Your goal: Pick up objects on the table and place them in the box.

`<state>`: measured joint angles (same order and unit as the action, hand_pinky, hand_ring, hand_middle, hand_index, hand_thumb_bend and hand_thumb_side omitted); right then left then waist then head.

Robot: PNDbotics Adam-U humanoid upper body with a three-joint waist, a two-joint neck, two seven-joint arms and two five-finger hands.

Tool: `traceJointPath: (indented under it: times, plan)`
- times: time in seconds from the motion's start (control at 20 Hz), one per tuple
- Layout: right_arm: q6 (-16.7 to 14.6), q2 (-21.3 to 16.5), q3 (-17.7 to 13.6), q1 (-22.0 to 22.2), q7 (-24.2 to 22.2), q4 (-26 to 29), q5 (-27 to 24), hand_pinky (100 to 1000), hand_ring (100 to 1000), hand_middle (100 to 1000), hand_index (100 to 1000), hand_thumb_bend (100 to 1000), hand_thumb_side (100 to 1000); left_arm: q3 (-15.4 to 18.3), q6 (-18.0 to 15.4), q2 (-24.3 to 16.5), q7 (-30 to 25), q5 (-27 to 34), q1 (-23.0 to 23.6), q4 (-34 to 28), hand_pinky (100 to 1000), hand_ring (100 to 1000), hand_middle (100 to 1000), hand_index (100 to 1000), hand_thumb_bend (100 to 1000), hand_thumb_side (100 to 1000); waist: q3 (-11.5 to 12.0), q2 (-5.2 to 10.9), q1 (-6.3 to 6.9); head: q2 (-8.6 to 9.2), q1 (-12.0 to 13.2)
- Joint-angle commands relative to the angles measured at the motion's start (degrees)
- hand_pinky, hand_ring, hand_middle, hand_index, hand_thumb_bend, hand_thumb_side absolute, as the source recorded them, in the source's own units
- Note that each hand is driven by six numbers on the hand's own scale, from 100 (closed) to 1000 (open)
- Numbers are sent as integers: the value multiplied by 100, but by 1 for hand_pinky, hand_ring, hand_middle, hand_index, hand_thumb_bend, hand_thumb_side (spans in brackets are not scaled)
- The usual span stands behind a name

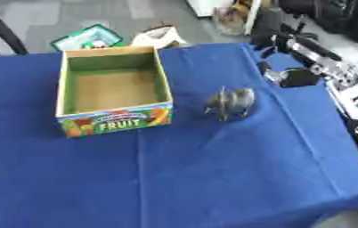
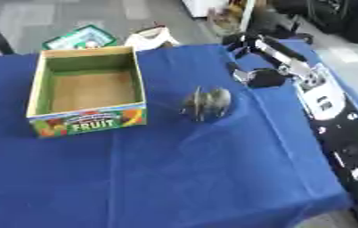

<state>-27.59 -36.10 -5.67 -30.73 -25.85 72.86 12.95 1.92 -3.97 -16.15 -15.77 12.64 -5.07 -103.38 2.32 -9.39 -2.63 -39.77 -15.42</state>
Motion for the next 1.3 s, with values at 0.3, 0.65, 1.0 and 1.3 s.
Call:
traceJointPath:
  times: [0.3,0.65,1.0,1.3]
  plan:
    - [42,-221,-68,-77,-191,107,28,808,913,910,955,100,414,40,-2,-96,-6,7,-46,-79,586,522,559,616,100,813,-6,73,-3,-11,-12]
    - [40,-229,-45,-88,-291,88,78,820,919,909,958,100,397,39,-1,-97,-8,-1,-48,-77,586,522,560,616,100,814,-9,67,-12,-14,-17]
    - [-97,-219,111,-164,-324,-142,550,829,922,906,958,100,391,35,2,-98,-13,-2,-55,-76,586,522,560,616,100,814,-6,65,-18,-20,-30]
    - [-188,-148,292,-261,-273,-620,1351,865,935,912,968,100,439,29,-3,-97,-17,-6,-51,-72,586,523,561,616,100,815,16,66,-6,-21,-50]
